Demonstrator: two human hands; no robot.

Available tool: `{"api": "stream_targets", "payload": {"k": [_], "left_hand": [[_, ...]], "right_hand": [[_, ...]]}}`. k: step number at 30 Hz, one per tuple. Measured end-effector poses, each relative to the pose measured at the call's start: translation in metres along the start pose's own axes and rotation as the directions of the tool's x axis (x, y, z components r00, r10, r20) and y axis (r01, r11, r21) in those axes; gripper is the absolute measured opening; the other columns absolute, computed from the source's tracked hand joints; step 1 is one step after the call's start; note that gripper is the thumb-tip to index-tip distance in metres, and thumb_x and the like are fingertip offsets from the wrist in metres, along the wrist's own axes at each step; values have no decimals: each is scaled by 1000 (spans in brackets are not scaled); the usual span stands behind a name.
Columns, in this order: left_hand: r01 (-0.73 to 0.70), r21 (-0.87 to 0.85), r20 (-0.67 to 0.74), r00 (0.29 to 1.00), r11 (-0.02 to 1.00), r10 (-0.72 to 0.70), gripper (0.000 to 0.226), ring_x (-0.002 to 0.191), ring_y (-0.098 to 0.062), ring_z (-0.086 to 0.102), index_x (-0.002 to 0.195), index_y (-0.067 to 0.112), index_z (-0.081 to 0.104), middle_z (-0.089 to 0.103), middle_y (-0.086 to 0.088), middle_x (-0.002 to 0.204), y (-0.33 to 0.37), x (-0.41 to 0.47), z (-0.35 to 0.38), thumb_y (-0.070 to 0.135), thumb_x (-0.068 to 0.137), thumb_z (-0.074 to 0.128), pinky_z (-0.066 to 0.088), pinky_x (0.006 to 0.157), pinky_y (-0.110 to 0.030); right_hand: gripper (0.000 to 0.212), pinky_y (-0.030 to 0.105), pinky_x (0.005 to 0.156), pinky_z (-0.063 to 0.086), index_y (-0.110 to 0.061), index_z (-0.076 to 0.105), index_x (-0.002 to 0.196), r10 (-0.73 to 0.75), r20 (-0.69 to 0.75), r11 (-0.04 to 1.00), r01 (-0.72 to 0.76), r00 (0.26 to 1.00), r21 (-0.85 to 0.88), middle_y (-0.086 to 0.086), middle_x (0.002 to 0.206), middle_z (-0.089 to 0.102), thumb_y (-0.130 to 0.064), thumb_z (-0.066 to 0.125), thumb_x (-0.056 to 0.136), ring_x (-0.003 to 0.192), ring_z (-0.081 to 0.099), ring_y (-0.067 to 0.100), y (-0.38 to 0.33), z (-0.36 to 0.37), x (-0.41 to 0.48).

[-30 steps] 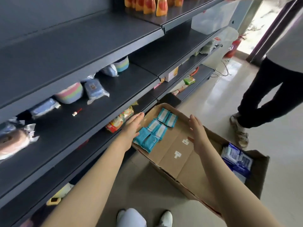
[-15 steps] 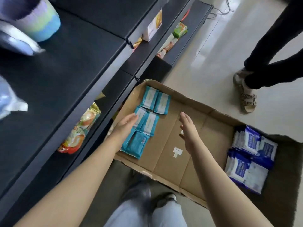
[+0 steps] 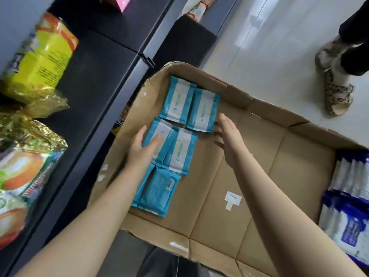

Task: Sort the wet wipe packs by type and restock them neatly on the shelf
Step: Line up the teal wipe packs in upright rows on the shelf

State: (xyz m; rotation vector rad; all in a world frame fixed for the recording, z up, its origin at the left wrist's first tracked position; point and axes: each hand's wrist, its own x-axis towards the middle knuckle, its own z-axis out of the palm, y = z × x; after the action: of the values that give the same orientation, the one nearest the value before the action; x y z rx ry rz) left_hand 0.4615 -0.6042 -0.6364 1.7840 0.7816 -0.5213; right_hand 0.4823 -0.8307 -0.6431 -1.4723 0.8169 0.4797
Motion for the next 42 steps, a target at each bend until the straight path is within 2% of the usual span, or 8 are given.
{"api": "stream_targets", "payload": {"k": [3,6,13,17,21,26,31,42], "left_hand": [[-63,208,-97,992,976,85,64,134,-19,40,146,32,42,38,6,148,-16,14,1,43,88,67,38,110,-43],[-105,315,-156,975,943,161,62,124,-22,47,142,24,49,43,2,138,-21,19,6,37,85,72,41,107,-44],[-101,337,-218,959,936,182,54,99,-20,57,126,22,57,50,7,105,-24,25,15,34,79,80,49,91,-41],[-84,267,-199,970,960,140,34,94,-20,59,103,23,61,56,3,105,-26,23,14,34,77,81,53,87,-44],[-83,111,-161,982,990,100,35,98,-20,64,110,20,61,62,-5,113,-17,12,8,27,81,79,54,77,-30],[-1,-211,-94,995,977,-19,36,88,-12,70,117,19,60,69,2,106,17,-41,0,20,85,75,53,64,-24],[92,-399,-9,994,912,-105,40,88,-24,73,119,18,57,73,-5,103,53,-123,-15,26,85,75,60,76,-47],[-116,-574,-26,992,811,124,40,88,-24,71,120,21,55,72,-7,106,131,-378,-119,2,88,68,57,65,-35]], "right_hand": [[66,41,107,44,-23,41,147,-26,-86,1000,26,996,-1,-2,142,54,-58,53,93,127,53,15,8,7,20],[66,36,107,44,-17,44,144,-39,-159,998,31,987,-53,-1,141,53,-52,62,91,125,54,17,12,13,31],[44,28,71,51,-11,64,110,11,-280,998,-28,960,-55,-1,94,66,-38,80,80,78,60,13,16,25,52],[19,24,63,49,-16,62,89,21,-267,999,-14,964,30,1,91,68,-27,77,85,73,60,13,15,26,46],[23,24,72,58,-9,58,109,91,-223,946,-14,971,325,10,114,69,-18,70,92,99,71,22,9,15,20],[34,33,89,57,-13,52,127,85,-95,812,-13,992,584,9,117,69,-10,62,95,96,72,20,-13,-12,-50],[32,31,90,55,-16,57,120,27,57,656,-61,998,752,9,115,69,-5,60,90,99,68,20,-49,-42,-147],[31,27,78,43,-19,61,113,-173,291,796,-40,941,604,3,98,74,-30,65,84,84,65,14,-138,-62,-382]]}}
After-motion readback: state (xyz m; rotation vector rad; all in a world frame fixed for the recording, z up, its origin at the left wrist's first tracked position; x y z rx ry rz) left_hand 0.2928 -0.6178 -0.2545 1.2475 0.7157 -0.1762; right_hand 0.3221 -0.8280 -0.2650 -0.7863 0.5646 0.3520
